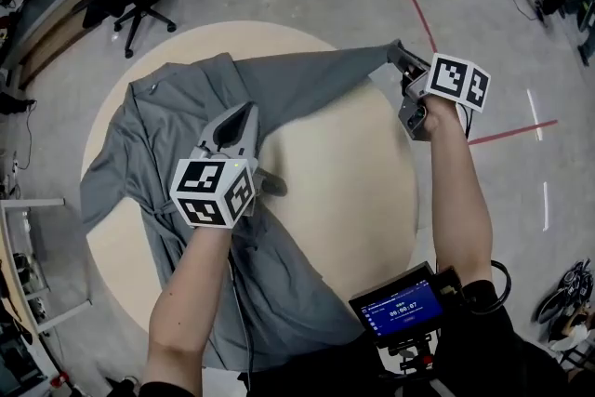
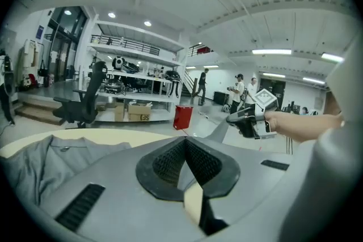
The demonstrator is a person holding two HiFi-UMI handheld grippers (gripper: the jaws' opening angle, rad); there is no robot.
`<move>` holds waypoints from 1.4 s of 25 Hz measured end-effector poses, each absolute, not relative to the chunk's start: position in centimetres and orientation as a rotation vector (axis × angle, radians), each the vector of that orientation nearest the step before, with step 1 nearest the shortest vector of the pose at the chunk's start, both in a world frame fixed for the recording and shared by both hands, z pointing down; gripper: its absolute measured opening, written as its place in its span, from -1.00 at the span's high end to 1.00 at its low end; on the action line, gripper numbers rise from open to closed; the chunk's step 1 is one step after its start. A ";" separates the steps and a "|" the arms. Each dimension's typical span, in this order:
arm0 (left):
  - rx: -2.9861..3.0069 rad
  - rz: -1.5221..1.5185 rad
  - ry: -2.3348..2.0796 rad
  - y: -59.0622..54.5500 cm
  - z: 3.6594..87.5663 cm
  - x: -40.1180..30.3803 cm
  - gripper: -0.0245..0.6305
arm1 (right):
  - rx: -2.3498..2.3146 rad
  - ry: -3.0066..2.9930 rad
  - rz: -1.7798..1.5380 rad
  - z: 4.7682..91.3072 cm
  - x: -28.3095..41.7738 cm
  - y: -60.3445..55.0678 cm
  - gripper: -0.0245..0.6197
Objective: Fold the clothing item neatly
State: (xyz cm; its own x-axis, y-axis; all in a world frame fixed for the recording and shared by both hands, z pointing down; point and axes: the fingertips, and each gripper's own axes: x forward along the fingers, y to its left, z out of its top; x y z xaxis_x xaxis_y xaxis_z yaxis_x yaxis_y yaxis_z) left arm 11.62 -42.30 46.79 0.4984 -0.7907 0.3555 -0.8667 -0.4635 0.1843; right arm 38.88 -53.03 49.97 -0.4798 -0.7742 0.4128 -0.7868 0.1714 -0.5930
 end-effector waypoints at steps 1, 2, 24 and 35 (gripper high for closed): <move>2.394 0.272 -1.423 -41.6 45.6 9.9 0.92 | 1.606 -2.420 1.144 47.9 38.0 -52.5 0.80; 2.382 0.241 -1.457 -40.8 44.5 8.3 0.92 | 1.610 -2.440 1.069 46.0 36.9 -51.9 0.80; 1.946 -0.012 -1.934 -19.7 42.8 -39.7 0.92 | 0.776 -2.367 0.342 48.9 -26.8 -38.8 0.80; 1.929 -0.019 -1.860 -18.4 46.2 -39.9 0.92 | 0.583 -2.264 0.354 57.5 -30.9 -35.5 0.79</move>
State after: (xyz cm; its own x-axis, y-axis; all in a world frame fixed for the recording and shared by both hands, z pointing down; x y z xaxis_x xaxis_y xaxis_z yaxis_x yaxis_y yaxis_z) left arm -39.93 -18.35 46.19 0.0870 -0.9502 0.2994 -0.9438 0.0176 0.3301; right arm -30.88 -35.46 57.47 -0.6087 -0.2995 0.7347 -0.5094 0.8575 -0.0725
